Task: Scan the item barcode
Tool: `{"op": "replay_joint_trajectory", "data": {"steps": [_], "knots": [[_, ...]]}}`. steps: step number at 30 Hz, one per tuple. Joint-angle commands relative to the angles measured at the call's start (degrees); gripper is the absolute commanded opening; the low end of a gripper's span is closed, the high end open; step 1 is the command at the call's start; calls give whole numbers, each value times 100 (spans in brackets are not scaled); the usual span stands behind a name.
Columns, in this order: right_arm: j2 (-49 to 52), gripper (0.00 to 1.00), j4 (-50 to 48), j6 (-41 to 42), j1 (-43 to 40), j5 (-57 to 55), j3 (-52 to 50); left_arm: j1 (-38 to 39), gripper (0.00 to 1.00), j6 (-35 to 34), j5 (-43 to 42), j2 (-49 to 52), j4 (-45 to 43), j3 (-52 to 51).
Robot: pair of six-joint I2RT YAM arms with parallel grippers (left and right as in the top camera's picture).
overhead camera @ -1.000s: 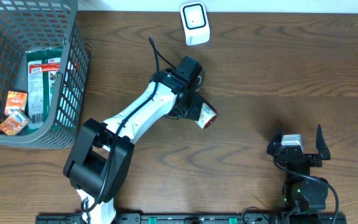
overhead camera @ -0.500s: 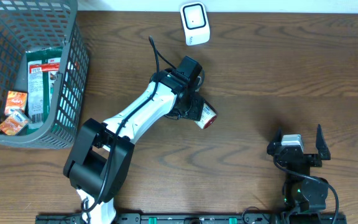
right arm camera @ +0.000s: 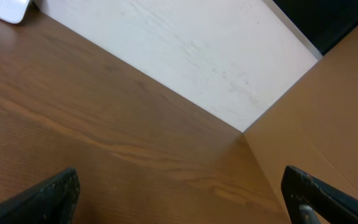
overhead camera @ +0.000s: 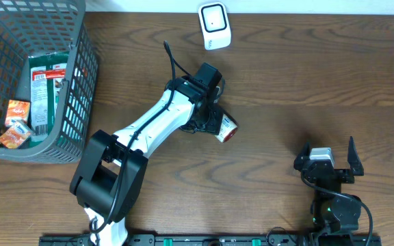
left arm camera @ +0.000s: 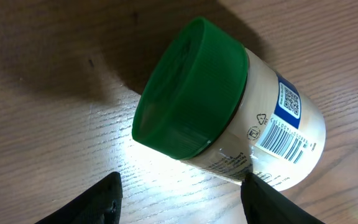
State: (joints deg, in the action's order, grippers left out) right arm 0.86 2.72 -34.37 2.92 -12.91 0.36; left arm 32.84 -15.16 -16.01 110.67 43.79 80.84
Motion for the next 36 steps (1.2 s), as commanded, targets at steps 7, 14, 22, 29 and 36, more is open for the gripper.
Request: {"op": "replay_joint_trajectory", "data": {"steps": [7,14,22,29,36], "knots": [[-7,99,22,-61,39,-55,-2,-2,63,11,435,-118,264,-9],[-4,99,22,-61,39,-55,-2,-2,63,13,496,-118,350,-9],[-7,99,22,-61,39,-55,-2,-4,63,13,660,-162,374,-9],[-4,99,22,-61,39,-55,-2,-9,63,13,667,-247,439,-7],[-7,99,22,-61,39,-55,-2,-9,63,13,1008,-247,597,-9]]}}
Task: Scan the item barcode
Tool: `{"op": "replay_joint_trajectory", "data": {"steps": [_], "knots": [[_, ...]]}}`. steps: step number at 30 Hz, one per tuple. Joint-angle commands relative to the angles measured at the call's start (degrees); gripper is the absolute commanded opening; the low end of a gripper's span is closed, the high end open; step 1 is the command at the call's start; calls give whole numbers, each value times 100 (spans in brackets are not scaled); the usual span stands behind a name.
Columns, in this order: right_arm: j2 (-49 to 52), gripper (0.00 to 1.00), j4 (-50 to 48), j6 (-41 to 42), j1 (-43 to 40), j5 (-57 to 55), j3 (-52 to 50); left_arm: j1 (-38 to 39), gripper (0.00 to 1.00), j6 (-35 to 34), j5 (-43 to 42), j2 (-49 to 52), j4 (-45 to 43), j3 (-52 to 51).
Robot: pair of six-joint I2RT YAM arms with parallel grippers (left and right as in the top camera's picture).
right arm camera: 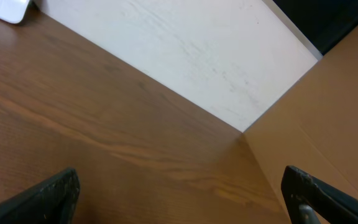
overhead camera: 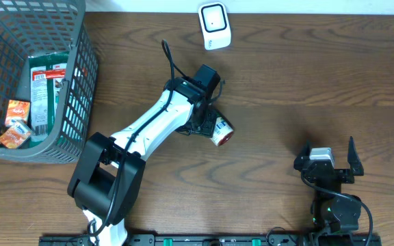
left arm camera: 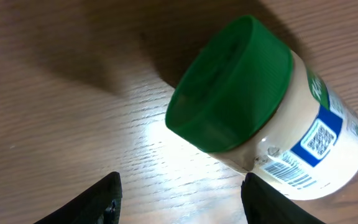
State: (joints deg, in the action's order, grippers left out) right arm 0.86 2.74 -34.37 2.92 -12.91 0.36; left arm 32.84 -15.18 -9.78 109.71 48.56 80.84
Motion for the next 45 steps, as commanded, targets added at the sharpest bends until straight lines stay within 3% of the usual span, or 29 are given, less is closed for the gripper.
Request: {"op": "replay_joint_trajectory", "data": {"steps": [1,16,26,30,33,37,41,42,45], "knots": [[-7,99,20,-61,39,-55,-2,-9,63,15,474,-151,164,-9],[-4,99,20,-61,39,-55,-2,-105,63,13,839,-188,437,140],[-7,99,20,-61,39,-55,-2,-1016,63,-131,619,-1279,1211,1381],[-4,99,20,-61,39,-55,-2,-1416,63,129,619,-1572,1917,2232],[-4,99,20,-61,39,-55,-2,-2009,63,271,673,-1537,2835,3620],[-4,99,20,-61,39,-55,-2,-3169,63,267,857,-1537,3335,4922],[-4,99,20,-61,39,-55,-2,-4223,64,247,859,-1543,3320,5158],[-7,99,20,-61,39,-52,-2,-4673,72,247,933,-1502,3294,5104],[-4,99,20,-61,39,-55,-2,-5250,76,249,1049,-1327,3279,5053]]}}
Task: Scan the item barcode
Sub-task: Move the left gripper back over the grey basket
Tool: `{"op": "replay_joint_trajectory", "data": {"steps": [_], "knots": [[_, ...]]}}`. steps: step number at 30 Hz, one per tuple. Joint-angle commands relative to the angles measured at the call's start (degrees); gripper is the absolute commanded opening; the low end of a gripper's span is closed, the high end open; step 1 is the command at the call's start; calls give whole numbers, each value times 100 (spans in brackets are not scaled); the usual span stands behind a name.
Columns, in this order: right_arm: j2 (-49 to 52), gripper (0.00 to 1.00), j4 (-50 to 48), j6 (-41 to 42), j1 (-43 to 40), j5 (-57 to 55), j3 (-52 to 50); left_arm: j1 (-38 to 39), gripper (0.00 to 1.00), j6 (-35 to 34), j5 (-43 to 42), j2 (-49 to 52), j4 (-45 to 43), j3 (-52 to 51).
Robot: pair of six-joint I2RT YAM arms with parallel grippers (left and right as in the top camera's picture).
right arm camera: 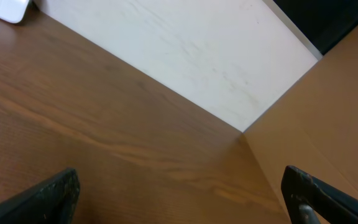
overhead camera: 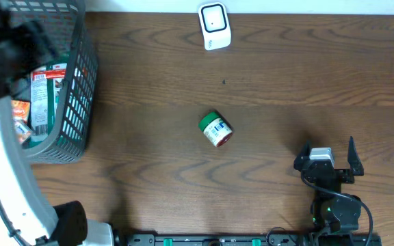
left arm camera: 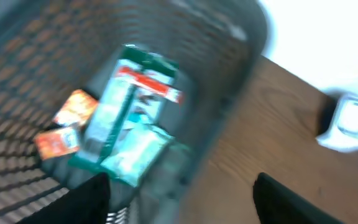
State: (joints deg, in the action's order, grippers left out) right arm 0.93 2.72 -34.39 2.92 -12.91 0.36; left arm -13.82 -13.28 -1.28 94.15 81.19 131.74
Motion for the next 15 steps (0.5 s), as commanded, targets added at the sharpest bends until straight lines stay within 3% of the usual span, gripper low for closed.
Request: {"op": "replay_joint_trajectory", "data": {"steps": [1,7,15], "knots": [[-13,99,22,-59,39,-55,-2,-732,77,59,205,317,13,-37],[-13,99,22,-59,39,-55,-2,-1292,83,59,201,988,42,-37],[-13,99,22,-59,39,-55,-2,-1357,87,-236,175,1766,70,-37]]}}
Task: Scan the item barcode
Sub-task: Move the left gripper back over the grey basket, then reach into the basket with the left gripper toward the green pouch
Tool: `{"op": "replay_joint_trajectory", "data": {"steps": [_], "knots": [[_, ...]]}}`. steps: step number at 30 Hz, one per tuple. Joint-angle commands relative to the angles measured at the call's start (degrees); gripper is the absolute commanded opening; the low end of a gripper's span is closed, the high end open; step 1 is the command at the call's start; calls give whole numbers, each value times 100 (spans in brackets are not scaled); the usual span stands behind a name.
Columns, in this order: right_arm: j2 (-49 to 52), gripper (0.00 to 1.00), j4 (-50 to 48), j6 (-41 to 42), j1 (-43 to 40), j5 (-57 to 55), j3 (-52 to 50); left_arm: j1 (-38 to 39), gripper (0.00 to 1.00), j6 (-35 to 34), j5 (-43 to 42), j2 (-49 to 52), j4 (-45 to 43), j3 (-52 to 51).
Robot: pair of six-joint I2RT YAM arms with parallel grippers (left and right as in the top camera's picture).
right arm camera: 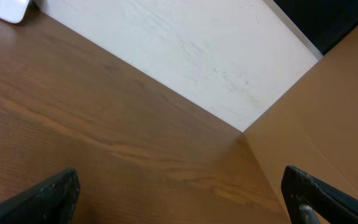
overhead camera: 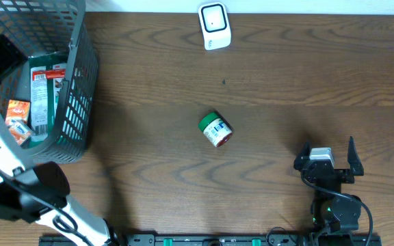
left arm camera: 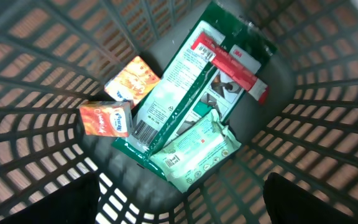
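A small jar (overhead camera: 215,129) with a green lid and a white label lies on its side mid-table, with nothing touching it. The white barcode scanner (overhead camera: 214,26) stands at the table's far edge. My left gripper (left arm camera: 182,190) hangs open and empty over the inside of the grey basket (overhead camera: 74,89), far from the jar. Below it lie a long green packet (left arm camera: 191,93), a mint-green wipes pack (left arm camera: 194,155) and two small orange boxes (left arm camera: 107,118). My right gripper (right arm camera: 182,193) rests open at the near right with only bare wood between its fingers.
The basket's mesh walls (left arm camera: 328,124) rise all around the left gripper. A white wall (right arm camera: 185,56) and a brown panel (right arm camera: 328,124) stand beyond the table on the right arm's side.
My left gripper has moved from over the basket's rim to well inside it, now facing straight down at the packets. The jar and the right arm have not moved.
My left gripper stood open close around the green-lidded jar on the table. At the second moment the jar had turned a little. Then the arm was over the basket, the jar left lying mid-table. Now the gripper hangs open inside the basket.
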State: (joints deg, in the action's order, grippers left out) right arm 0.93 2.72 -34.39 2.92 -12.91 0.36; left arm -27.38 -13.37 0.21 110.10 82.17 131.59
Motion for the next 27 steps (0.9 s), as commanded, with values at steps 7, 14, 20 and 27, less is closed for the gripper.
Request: {"op": "replay_joint_trajectory", "data": {"steps": [7,14,20,27], "knots": [[-11,99,24,-59,39,-55,-2,-2,88,-1532,28,651,-544,-22],[-13,99,22,-59,39,-55,-2,111,88,-1233,26,1106,-433,-24],[-13,99,22,-59,39,-55,-2,251,88,595,24,1532,-186,-24],[-13,99,22,-59,39,-55,-2,271,88,1657,26,1998,258,-24]]}}
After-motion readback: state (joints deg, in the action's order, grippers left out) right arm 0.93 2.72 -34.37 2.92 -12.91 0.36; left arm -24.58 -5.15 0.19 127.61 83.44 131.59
